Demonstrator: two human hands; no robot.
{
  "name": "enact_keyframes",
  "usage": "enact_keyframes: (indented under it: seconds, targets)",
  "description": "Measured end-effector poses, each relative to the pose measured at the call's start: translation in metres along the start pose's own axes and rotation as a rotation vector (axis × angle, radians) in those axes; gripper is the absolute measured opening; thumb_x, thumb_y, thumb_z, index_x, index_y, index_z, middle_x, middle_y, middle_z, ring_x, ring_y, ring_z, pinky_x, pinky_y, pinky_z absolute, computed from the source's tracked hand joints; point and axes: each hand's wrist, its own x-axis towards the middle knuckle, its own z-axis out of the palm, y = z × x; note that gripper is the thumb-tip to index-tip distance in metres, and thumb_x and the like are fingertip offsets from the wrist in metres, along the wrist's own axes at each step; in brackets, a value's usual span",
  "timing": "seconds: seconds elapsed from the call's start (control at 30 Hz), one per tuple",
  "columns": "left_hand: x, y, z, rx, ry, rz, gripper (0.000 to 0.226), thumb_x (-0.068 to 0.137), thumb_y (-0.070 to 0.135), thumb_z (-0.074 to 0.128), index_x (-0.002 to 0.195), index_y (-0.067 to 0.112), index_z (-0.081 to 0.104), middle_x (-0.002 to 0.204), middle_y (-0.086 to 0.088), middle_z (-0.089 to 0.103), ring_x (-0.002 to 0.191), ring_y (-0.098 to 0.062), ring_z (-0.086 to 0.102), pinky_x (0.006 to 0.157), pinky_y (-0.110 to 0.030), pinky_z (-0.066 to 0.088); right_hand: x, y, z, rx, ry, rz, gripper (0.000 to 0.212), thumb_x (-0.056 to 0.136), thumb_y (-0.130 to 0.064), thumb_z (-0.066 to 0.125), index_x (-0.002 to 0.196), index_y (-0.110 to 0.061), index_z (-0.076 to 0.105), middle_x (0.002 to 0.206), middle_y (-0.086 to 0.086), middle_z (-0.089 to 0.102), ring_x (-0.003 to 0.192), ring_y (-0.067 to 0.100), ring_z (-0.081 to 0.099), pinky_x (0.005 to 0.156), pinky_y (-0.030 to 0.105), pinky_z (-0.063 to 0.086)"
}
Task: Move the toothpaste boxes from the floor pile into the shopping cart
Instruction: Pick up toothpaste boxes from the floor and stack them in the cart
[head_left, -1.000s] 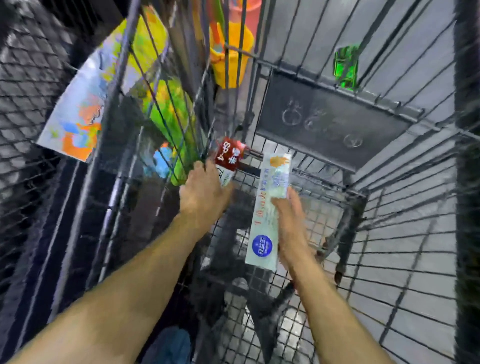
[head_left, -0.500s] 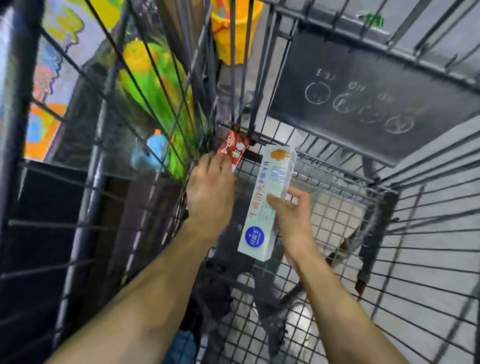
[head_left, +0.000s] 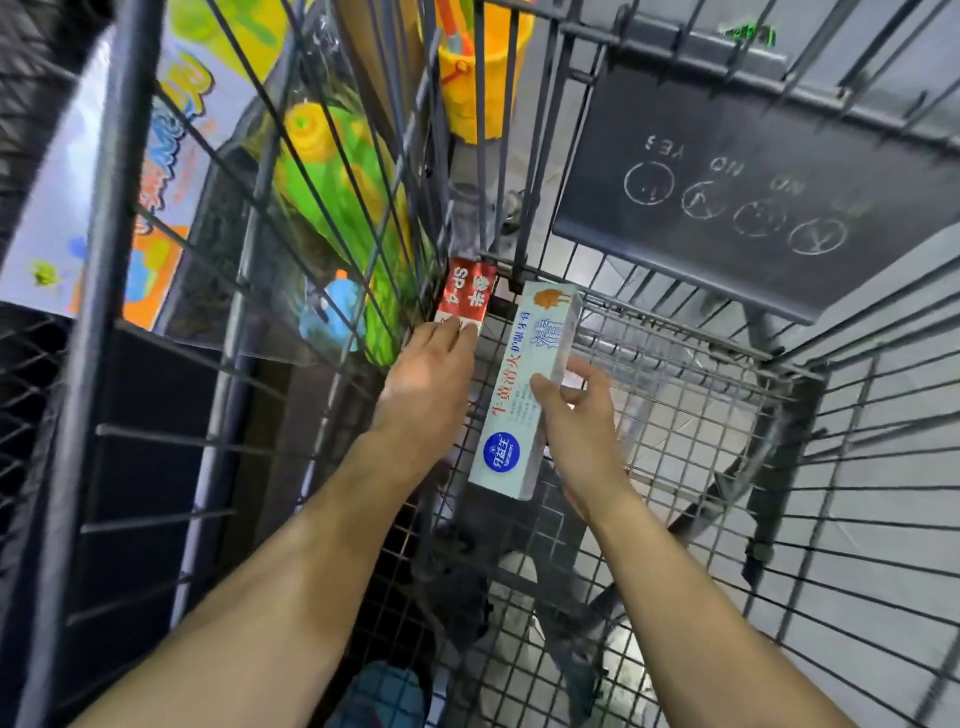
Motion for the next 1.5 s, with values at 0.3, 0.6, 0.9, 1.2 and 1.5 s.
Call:
enact_keyframes:
  seconds: [0.3,0.6,0.9,1.2,1.5]
  targets:
    - [-0.012,-0.007,-0.005,-0.043,-0.093,0.122,0.068,0.084,-0.009,0.063,0.147,-0.005,0.039,0.151,-0.025,0.042,0.142,-0.040,0.036,0.117,-0.044,0.032,0.015,-0.004,0.016,-0.557,0.123,-0.125,0.034,0.101,-0.044,0.051,0.130,-0.026,0.051,0.114,-0.001,0.053,0.093,0.015,0.064,0.059,0.018,0.046]
    - [-0.015,-0.007,-0.002,0.195,-0.279,0.150,0.069,0.102,0.014,0.036,0.157,-0.001,-0.003,0.166,-0.023,-0.003,0.154,-0.033,-0.006,0.126,-0.041,0.007,0.023,-0.008,0.026,-0.732,0.024,-0.202,0.027,0.100,-0.033,0.050,0.121,-0.020,0.059,0.115,0.004,0.067,0.103,0.024,0.065,0.082,0.044,0.059]
    - [-0.033,0.023,-0.070,0.323,-0.352,0.242,0.070,0.106,0.020,0.035,0.158,0.006,-0.010,0.168,-0.013,-0.004,0.155,-0.027,-0.003,0.126,-0.040,0.007,-0.063,-0.090,-0.049,-1.345,-0.060,-0.297,0.047,0.102,-0.041,0.043,0.143,-0.020,0.045,0.136,0.010,0.054,0.124,0.031,0.049,0.099,0.044,0.047]
    - [-0.087,0.154,-0.224,0.210,-0.061,0.474,0.064,0.101,0.045,0.032,0.152,0.007,0.039,0.158,-0.010,0.038,0.148,-0.029,0.033,0.120,-0.048,0.026,-0.240,-0.192,-0.170,-1.569,0.167,-0.383,0.049,0.100,-0.046,0.041,0.141,-0.018,0.043,0.135,0.010,0.046,0.127,0.032,0.038,0.104,0.046,0.041]
    - [-0.168,0.341,-0.309,0.293,0.096,0.848,0.067,0.093,0.057,0.041,0.135,0.009,0.060,0.139,-0.013,0.060,0.128,-0.031,0.056,0.103,-0.048,0.047,-0.430,-0.149,-0.342,-1.291,0.555,-0.465,0.059,0.088,-0.056,0.046,0.130,-0.017,0.058,0.123,0.011,0.062,0.109,0.035,0.059,0.092,0.047,0.052]
